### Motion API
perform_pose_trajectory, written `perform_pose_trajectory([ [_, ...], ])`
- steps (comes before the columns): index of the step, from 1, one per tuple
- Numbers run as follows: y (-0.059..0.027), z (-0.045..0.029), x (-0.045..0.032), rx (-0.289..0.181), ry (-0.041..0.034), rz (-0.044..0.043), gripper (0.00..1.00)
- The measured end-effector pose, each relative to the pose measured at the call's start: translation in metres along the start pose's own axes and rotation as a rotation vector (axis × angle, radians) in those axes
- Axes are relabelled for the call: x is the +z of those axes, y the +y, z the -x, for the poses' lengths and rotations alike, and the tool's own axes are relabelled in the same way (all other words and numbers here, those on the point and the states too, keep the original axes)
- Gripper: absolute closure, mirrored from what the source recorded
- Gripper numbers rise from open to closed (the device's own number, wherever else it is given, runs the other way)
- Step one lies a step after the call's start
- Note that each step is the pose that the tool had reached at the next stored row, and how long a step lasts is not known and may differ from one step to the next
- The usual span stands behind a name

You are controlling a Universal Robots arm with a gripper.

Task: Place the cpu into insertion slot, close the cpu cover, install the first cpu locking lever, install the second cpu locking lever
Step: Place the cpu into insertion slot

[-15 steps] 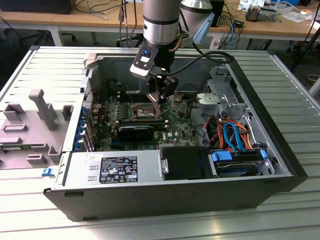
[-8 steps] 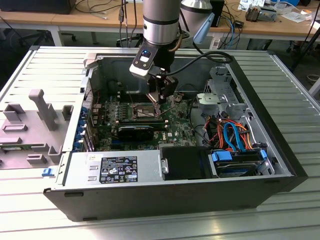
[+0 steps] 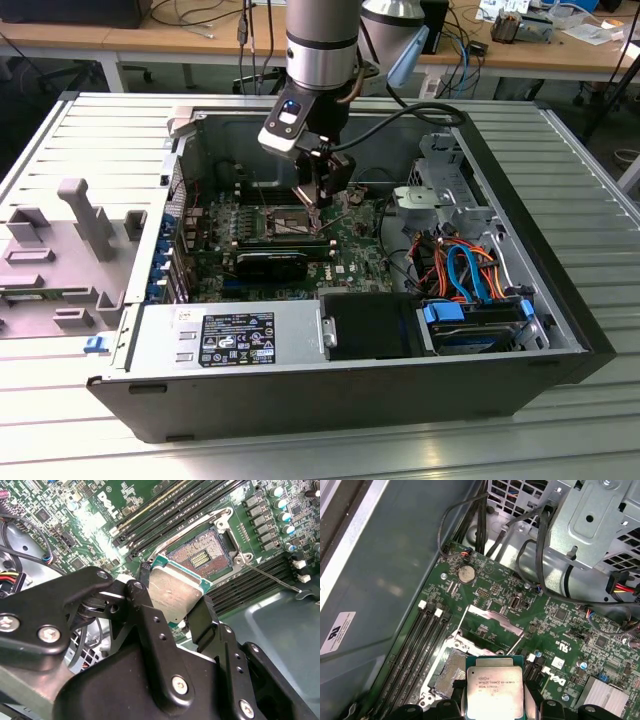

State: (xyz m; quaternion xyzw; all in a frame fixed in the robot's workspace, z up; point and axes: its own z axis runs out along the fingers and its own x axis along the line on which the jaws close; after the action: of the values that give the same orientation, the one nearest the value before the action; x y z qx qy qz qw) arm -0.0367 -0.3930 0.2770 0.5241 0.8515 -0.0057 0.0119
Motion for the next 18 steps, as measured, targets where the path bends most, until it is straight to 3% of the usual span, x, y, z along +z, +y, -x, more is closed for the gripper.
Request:
perform_pose_trajectory([
  [18, 0.0000, 0.0000, 0.0000, 0.038, -0.0002, -0.0010, 0.46],
])
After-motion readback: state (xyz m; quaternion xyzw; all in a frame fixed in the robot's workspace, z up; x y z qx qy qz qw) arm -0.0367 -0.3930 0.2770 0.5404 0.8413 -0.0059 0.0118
